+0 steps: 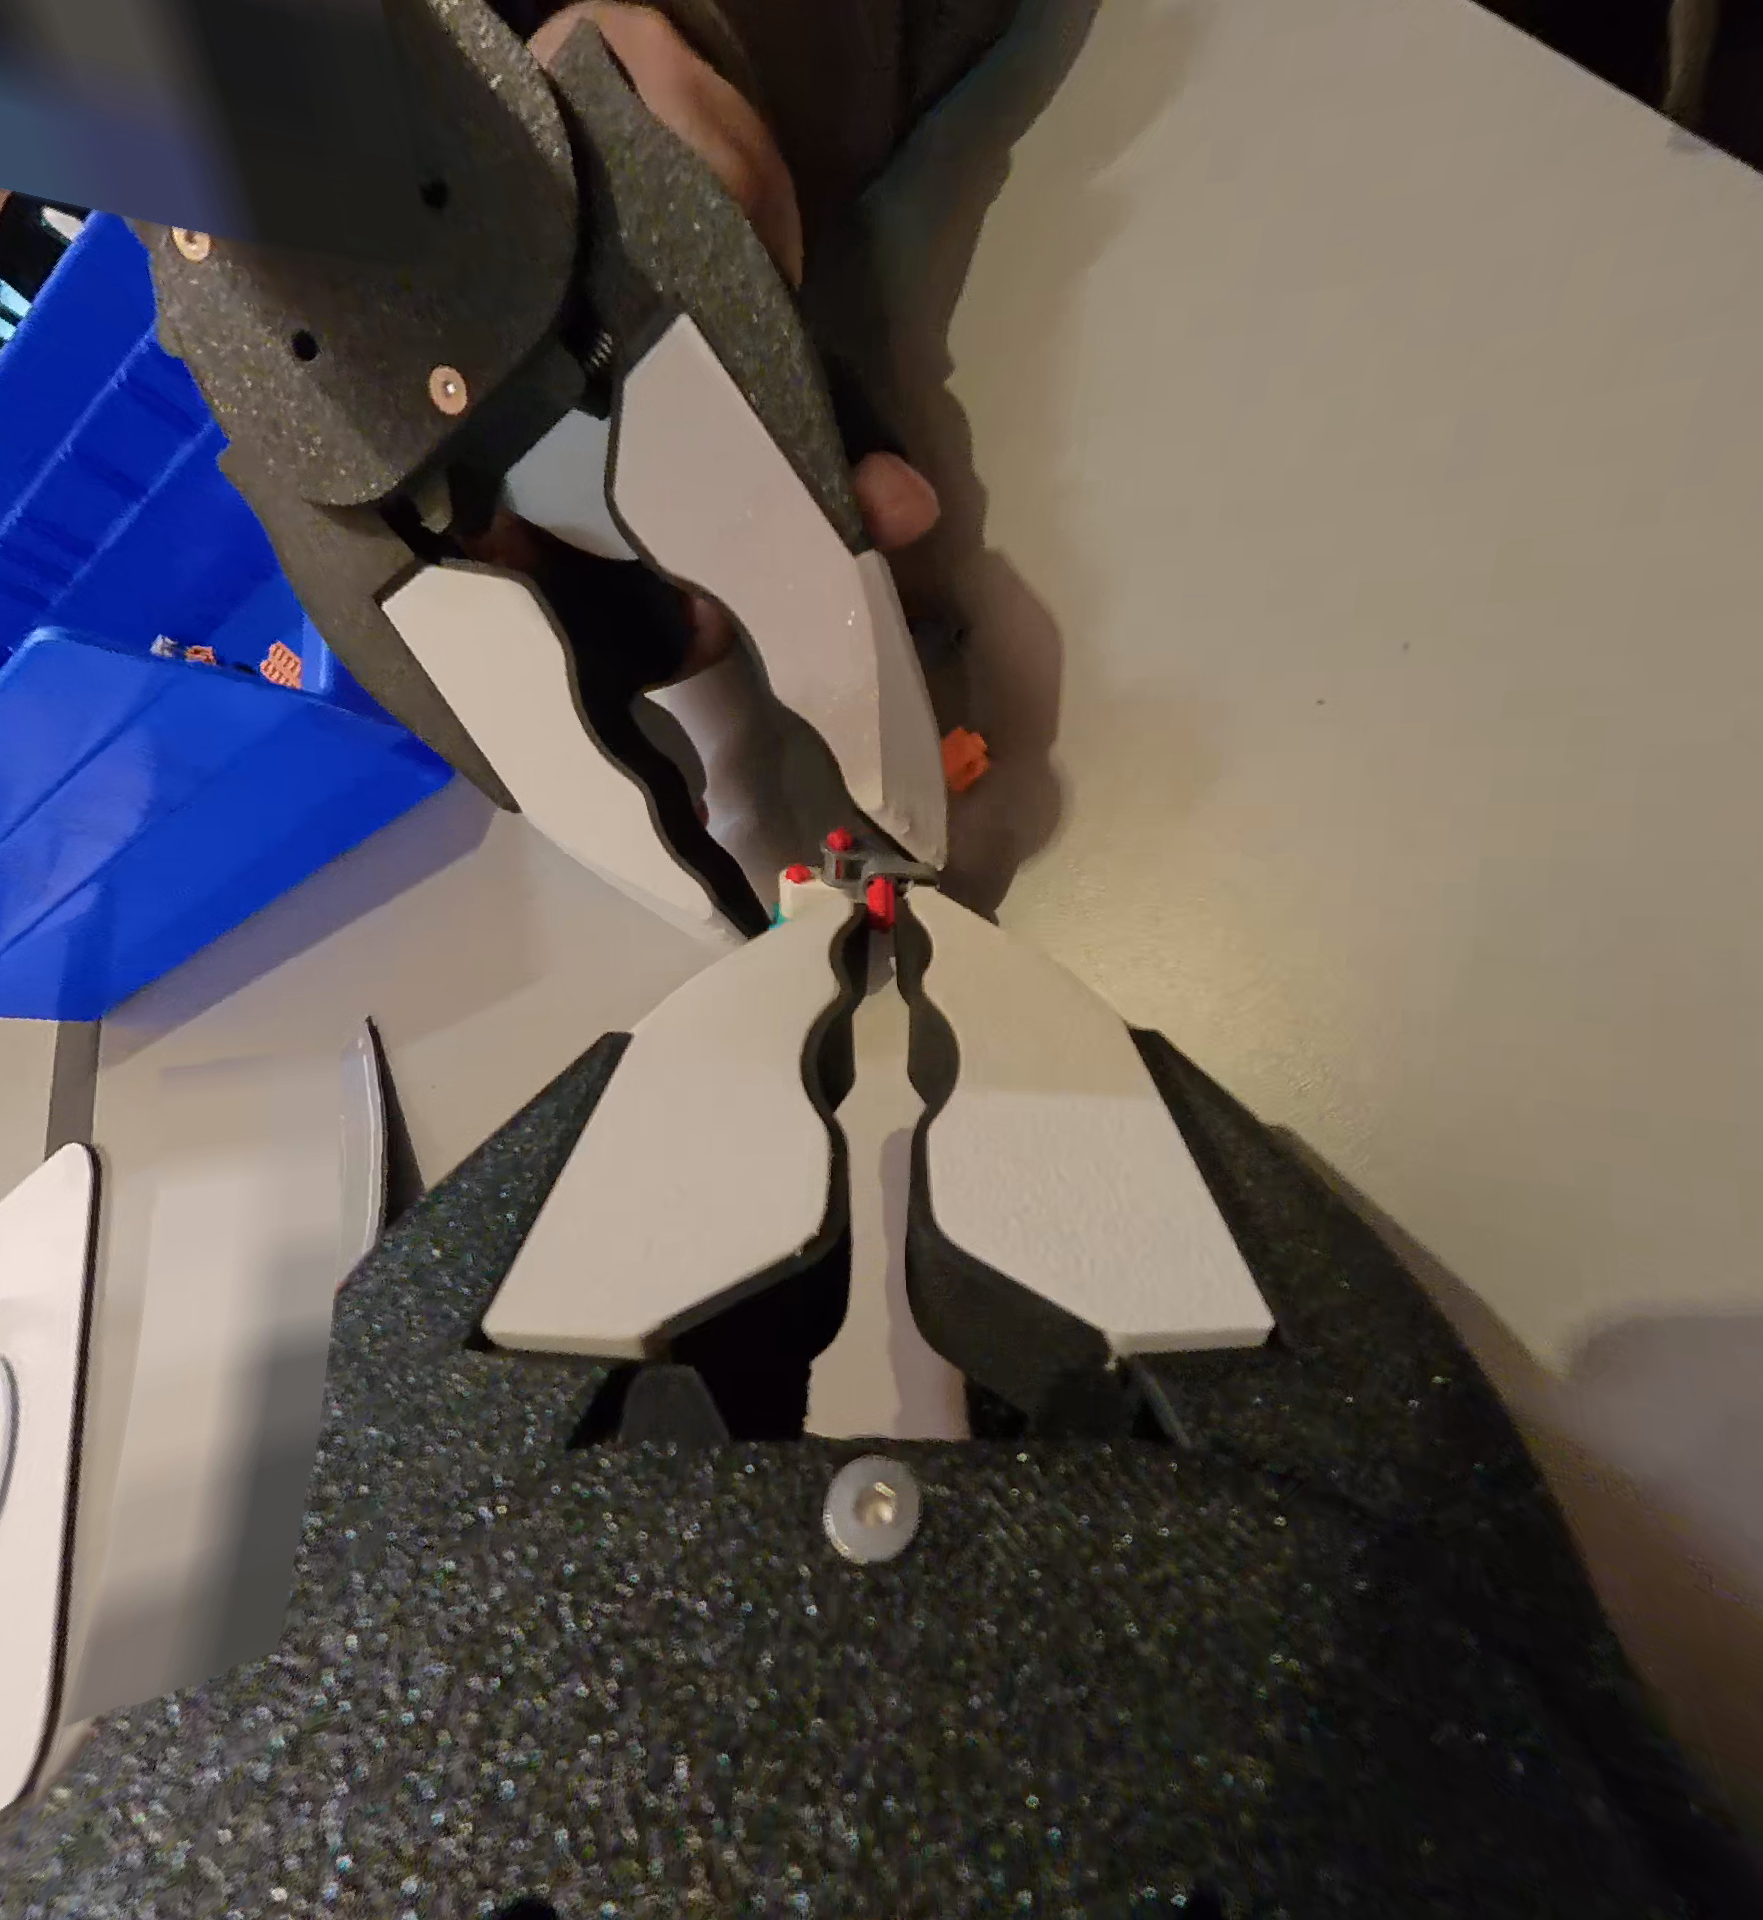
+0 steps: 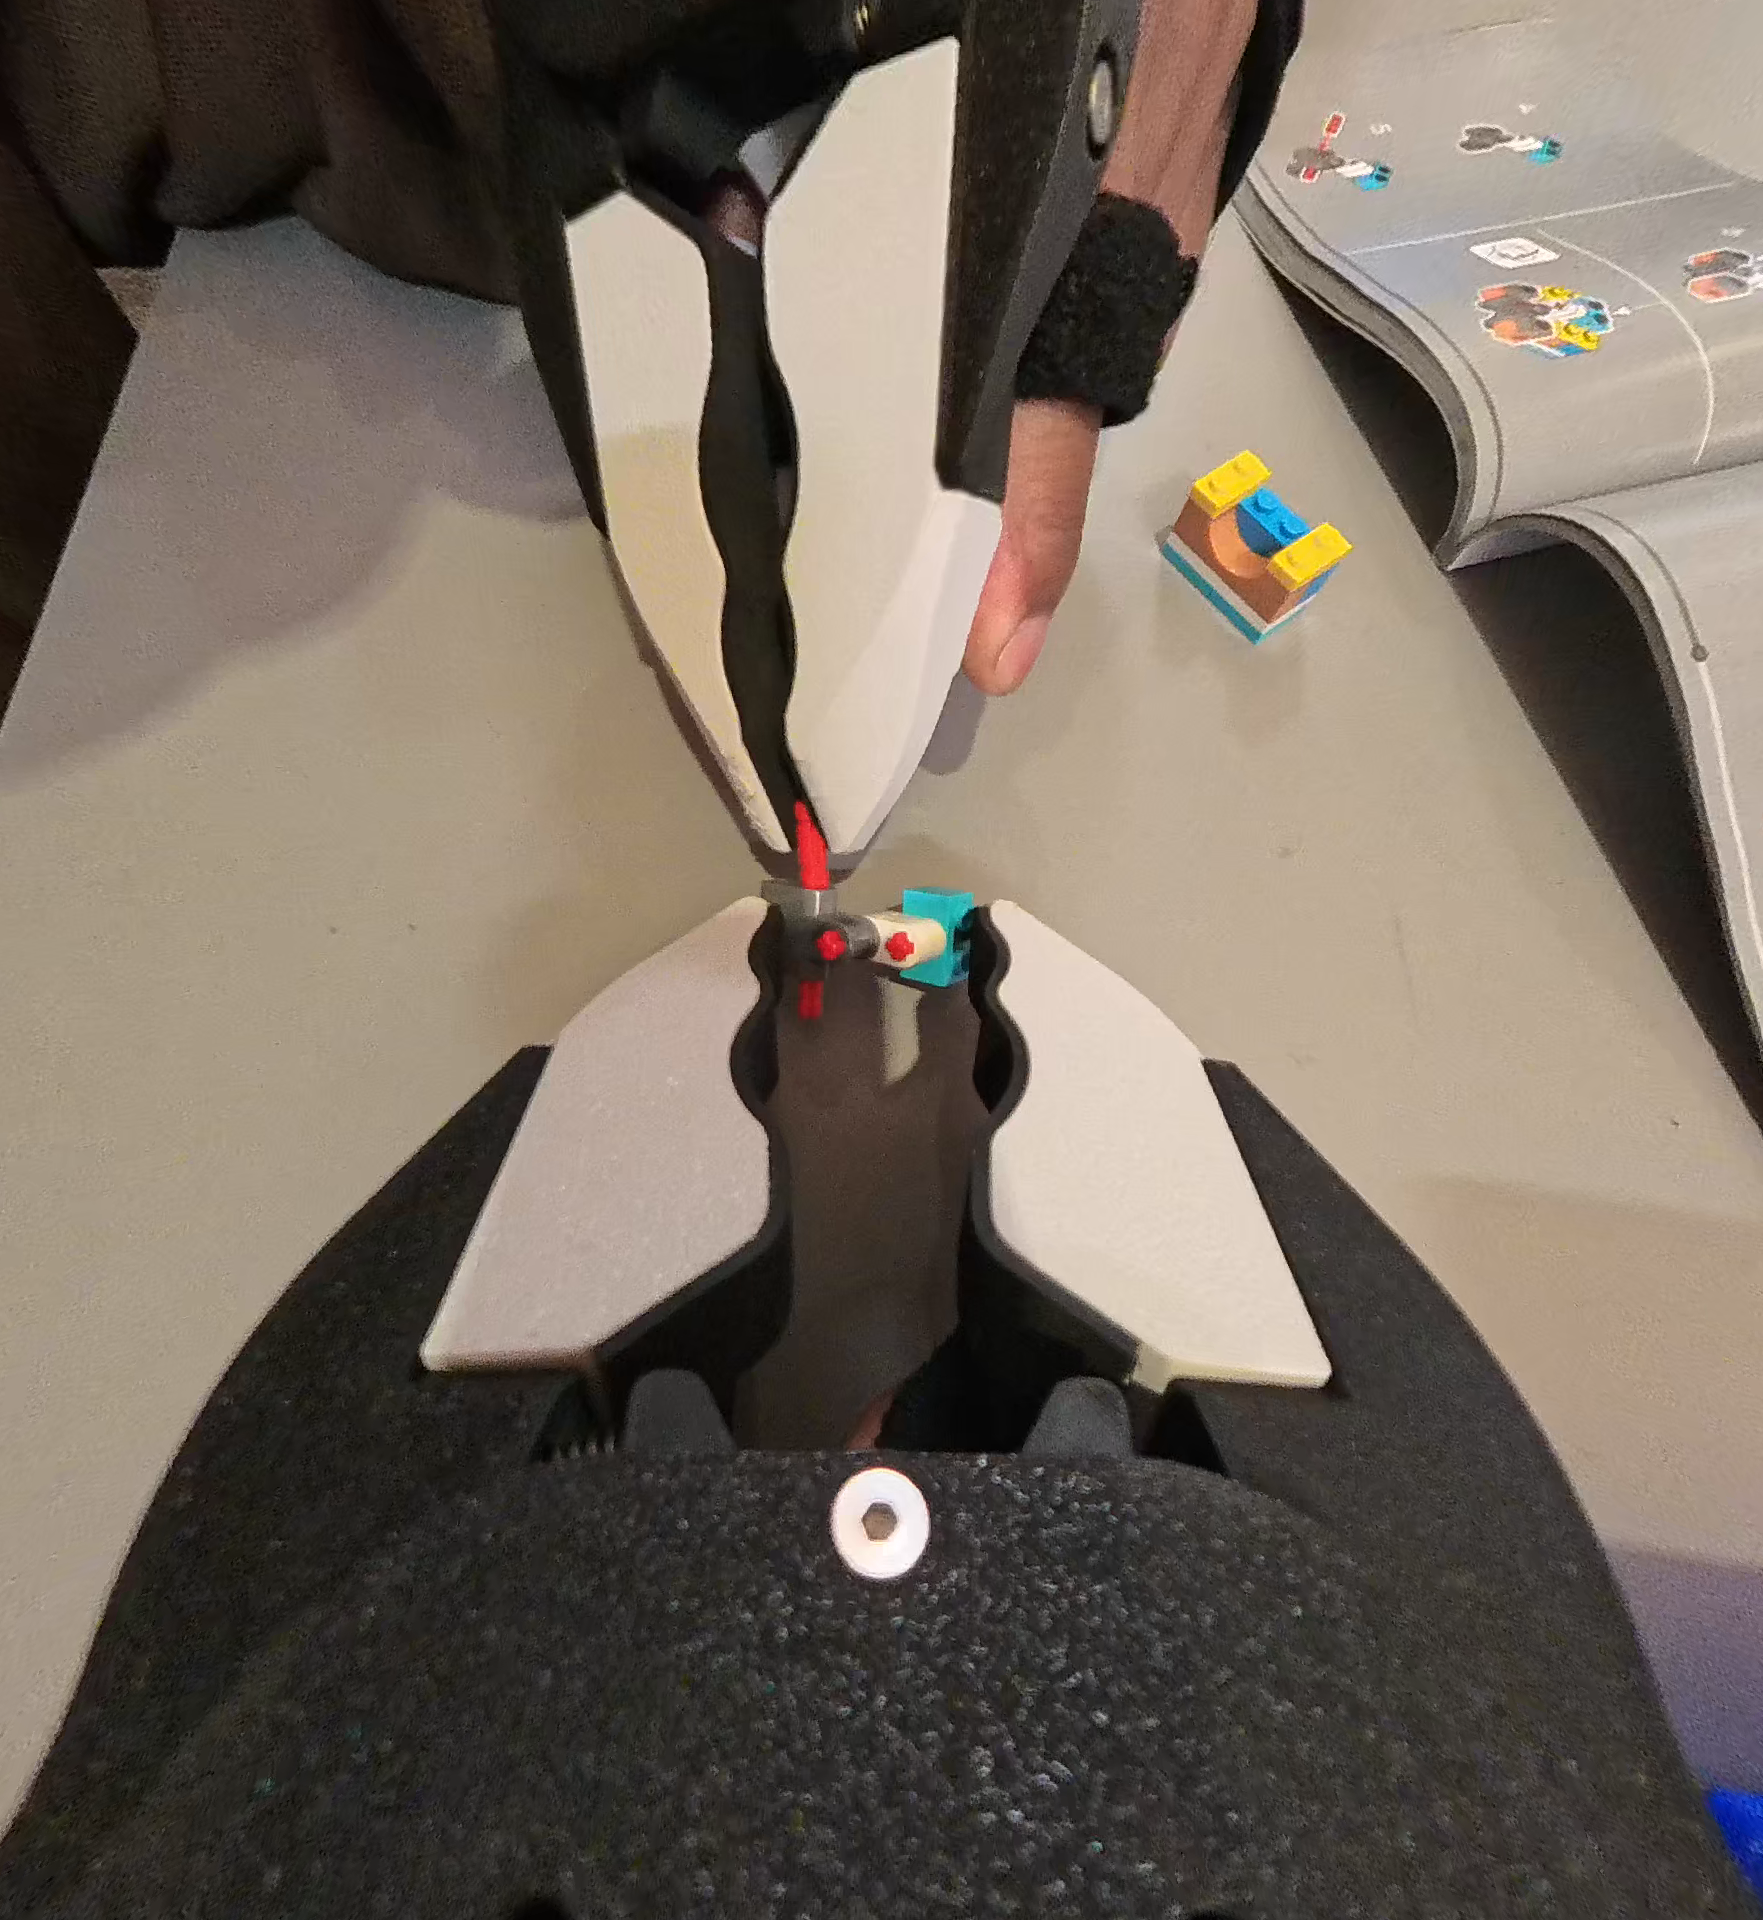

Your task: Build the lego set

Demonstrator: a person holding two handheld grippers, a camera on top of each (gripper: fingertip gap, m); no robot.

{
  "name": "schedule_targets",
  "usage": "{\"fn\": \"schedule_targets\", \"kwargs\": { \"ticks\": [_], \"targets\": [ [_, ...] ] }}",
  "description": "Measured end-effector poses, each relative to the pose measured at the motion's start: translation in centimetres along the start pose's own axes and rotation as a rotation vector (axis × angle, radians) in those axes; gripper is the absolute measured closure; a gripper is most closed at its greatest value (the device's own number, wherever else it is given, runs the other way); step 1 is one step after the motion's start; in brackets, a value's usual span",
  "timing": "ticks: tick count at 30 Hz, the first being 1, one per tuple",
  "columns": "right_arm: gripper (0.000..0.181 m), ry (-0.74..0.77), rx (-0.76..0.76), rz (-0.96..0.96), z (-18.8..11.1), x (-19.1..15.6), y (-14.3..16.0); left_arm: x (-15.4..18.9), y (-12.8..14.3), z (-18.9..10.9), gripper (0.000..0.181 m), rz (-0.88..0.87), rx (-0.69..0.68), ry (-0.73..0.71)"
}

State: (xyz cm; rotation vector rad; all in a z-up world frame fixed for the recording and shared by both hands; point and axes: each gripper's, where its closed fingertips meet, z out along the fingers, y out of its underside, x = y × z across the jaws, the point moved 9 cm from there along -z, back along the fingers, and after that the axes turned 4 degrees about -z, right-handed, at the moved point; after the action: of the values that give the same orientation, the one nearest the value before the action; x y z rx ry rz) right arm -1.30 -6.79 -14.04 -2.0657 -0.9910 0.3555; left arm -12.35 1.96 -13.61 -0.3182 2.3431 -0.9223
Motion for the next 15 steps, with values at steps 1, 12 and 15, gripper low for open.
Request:
{"fn": "schedule_targets", "kwargs": {
  "ticks": [1,12,15],
  "targets": [
    [0.147,-0.003,0.001,-0.002,0.04,-0.03,-0.04,0.07,-0.05,0.00,0.176,0.011,-0.002,-0.001],
    [0.147,-0.026,-0.021,-0.026,0.41,-0.34,-0.24,0.40,-0.13,0.09,0.176,0.036,0.004,0.025],
    [0.147,-0.031,-0.045,-0.050,0.71,-0.54,-0.23,0.53,-0.14,0.27,0.177,0.028,-0.012,0.050]
  ]
}}
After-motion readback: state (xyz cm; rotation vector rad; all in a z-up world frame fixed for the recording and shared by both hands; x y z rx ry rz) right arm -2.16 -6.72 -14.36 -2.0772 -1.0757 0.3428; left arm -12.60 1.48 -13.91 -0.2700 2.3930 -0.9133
